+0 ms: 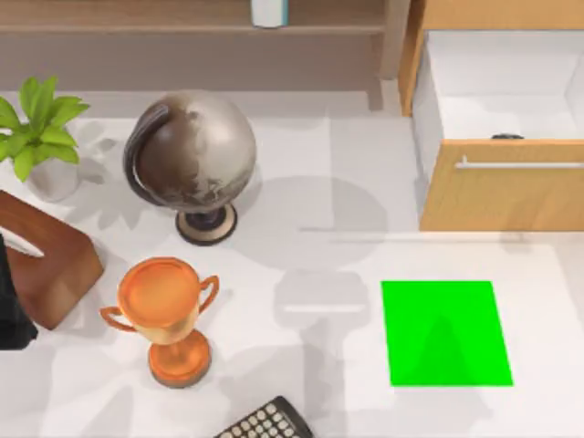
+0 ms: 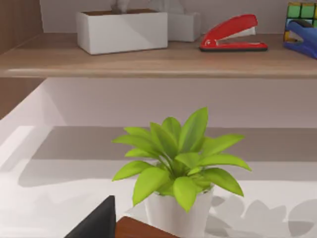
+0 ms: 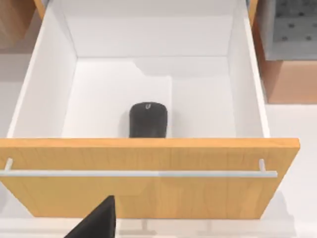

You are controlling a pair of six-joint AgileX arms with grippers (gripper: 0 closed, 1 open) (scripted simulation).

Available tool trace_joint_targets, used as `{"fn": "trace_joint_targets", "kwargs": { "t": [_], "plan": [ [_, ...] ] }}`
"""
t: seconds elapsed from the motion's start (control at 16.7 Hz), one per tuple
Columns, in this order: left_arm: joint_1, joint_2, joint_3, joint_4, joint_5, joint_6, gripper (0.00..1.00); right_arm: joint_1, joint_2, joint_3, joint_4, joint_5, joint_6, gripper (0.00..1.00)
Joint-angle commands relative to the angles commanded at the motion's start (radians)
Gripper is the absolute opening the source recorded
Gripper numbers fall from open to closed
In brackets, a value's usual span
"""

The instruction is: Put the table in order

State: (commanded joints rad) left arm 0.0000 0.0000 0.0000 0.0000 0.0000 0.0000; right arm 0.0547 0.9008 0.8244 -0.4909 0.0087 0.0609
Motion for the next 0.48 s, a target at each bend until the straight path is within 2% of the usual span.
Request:
{"fn": "trace_joint_targets", "kwargs": {
  "t": [0.48],
  "plan": [
    [0.000,0.000,0.000,0.000,0.000,0.000,1.00,0.053,0.933,0.792,-0.403,0.008,0.044,1.00]
  ]
}}
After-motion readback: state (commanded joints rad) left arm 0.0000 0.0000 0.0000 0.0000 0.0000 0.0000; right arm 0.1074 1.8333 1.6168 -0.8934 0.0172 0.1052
